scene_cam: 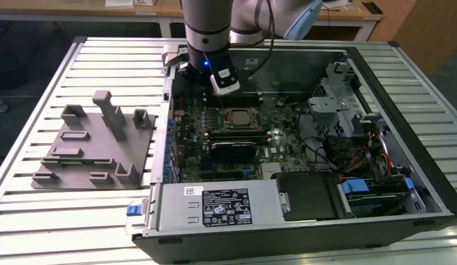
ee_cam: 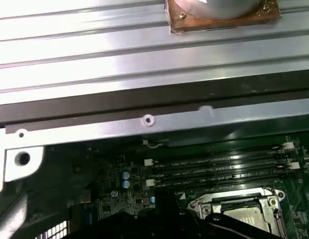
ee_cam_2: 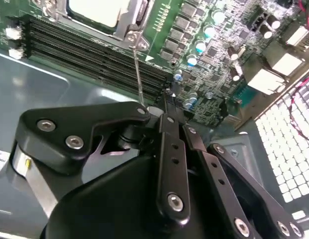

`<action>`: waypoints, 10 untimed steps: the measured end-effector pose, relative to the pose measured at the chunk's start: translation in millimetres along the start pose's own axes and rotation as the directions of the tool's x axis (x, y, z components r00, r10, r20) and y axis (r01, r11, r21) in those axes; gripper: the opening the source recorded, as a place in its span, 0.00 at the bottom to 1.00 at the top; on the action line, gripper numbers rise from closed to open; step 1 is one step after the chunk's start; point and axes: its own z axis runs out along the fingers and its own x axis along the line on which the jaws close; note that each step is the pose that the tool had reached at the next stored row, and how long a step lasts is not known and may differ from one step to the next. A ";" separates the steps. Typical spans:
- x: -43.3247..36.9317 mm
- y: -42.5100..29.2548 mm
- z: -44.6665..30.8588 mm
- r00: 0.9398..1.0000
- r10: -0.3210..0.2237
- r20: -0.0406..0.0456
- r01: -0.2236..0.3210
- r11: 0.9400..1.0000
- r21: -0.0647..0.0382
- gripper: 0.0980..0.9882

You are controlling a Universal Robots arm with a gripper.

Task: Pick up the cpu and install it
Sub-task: 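Install the first cpu locking lever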

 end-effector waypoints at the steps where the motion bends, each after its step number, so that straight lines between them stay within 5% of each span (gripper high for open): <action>1: -5.4 0.7 0.0 1.000 0.000 0.000 0.000 1.000 0.000 0.01; 10: -37.6 5.0 0.3 1.000 0.000 -0.001 0.000 1.000 0.000 0.01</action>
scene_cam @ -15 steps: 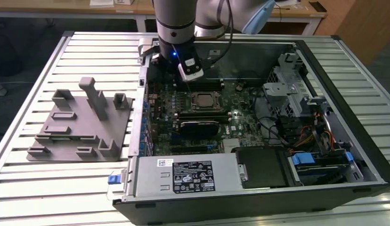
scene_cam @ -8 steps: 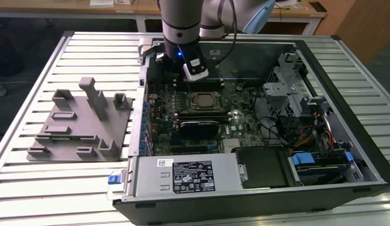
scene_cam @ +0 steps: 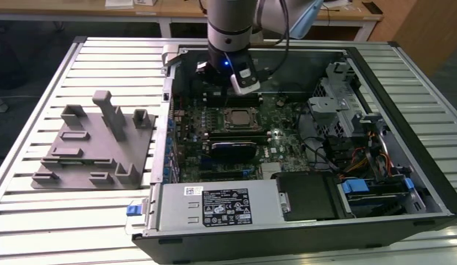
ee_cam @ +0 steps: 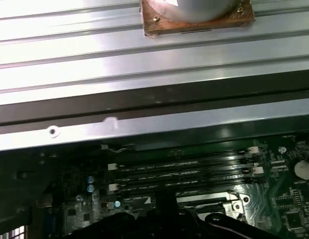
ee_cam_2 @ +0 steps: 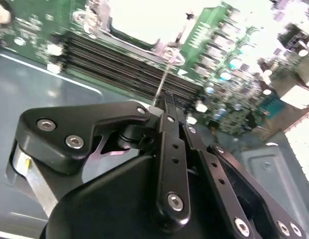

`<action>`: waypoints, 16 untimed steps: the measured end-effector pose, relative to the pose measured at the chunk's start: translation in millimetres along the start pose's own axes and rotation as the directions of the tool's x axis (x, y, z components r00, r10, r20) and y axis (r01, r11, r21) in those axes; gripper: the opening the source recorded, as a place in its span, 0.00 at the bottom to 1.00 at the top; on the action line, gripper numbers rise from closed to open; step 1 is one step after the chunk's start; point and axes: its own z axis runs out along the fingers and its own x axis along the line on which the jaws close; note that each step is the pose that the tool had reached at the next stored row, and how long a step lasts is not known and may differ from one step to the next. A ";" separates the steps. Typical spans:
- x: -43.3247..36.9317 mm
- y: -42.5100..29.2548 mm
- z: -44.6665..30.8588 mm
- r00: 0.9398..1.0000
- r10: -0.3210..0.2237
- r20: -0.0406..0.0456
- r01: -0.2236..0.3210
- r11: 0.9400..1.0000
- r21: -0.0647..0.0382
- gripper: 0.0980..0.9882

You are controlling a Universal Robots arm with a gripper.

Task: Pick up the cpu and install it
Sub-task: 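Install the first cpu locking lever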

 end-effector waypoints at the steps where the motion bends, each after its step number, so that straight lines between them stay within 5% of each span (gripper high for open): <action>1: -3.4 0.5 0.0 1.000 0.000 0.000 0.000 1.000 0.000 0.01; 4: -11.0 1.5 0.0 1.000 0.000 0.000 0.000 1.000 0.000 0.01; 9: -11.7 1.6 0.1 1.000 0.000 0.000 0.000 1.000 0.000 0.01; 16: -11.8 0.8 2.6 1.000 -0.006 0.022 0.006 1.000 -0.003 0.01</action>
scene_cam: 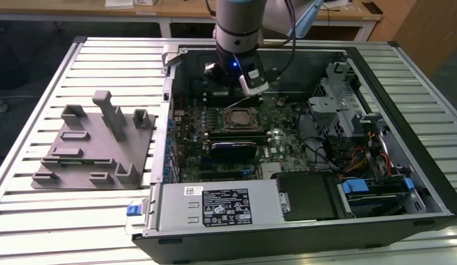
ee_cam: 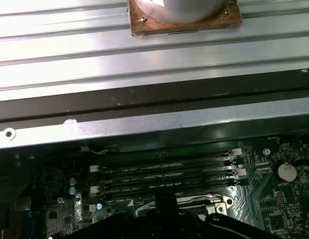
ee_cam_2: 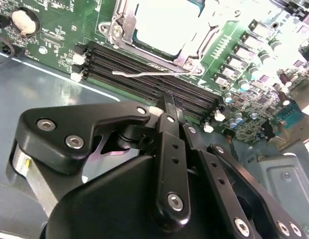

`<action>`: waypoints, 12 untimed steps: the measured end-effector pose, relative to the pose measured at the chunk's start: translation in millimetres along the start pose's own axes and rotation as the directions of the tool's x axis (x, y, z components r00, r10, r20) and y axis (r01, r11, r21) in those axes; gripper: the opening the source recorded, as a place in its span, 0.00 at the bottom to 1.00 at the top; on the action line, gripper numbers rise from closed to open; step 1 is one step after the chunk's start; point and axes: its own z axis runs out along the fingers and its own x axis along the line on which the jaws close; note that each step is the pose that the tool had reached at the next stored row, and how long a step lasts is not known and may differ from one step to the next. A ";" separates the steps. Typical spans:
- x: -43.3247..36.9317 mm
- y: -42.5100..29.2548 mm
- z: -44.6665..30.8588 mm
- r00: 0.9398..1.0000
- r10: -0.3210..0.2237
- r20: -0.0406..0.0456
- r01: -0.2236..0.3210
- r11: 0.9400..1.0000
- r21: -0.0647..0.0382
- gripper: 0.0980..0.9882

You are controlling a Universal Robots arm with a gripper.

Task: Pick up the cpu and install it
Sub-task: 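Install the first cpu locking lever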

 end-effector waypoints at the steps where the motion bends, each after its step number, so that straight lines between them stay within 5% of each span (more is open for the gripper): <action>1: 0.0 -0.1 0.5 1.000 -0.001 0.003 0.001 1.000 0.000 0.01; 12: -1.1 -1.5 5.9 1.000 -0.002 0.020 0.002 1.000 -0.002 0.01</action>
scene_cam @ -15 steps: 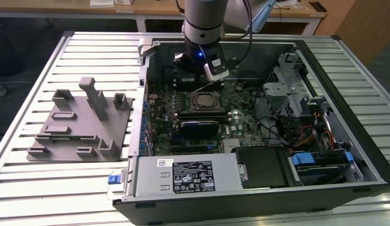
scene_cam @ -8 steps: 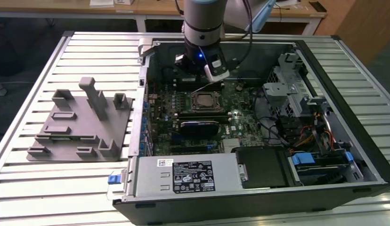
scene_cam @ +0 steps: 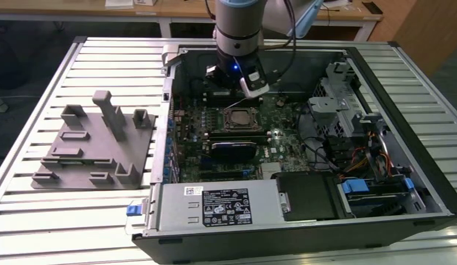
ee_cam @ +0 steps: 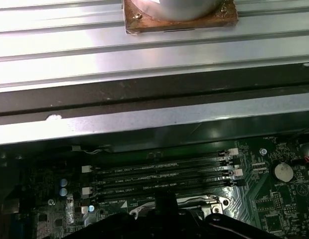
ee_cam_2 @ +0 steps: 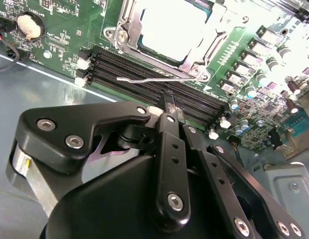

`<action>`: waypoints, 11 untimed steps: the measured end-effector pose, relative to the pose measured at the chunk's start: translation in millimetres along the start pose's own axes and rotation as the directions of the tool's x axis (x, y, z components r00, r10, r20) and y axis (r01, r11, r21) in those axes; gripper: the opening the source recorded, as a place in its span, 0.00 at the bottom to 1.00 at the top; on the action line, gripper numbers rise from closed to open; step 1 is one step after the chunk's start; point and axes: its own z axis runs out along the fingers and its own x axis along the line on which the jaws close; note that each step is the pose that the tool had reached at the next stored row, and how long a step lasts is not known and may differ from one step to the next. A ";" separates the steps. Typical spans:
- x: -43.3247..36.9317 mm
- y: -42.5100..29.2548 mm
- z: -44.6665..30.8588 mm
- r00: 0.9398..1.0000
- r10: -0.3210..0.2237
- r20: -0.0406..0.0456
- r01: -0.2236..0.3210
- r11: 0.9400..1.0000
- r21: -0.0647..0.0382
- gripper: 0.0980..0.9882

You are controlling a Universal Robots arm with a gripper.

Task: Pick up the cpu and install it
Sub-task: 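Install the first cpu locking lever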

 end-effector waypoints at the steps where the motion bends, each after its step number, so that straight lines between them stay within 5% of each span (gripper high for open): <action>1: -0.2 -0.1 0.6 1.000 0.000 0.001 0.000 1.000 0.000 0.01; 11: -6.1 -1.1 7.3 1.000 0.004 0.007 -0.004 1.000 -0.001 0.01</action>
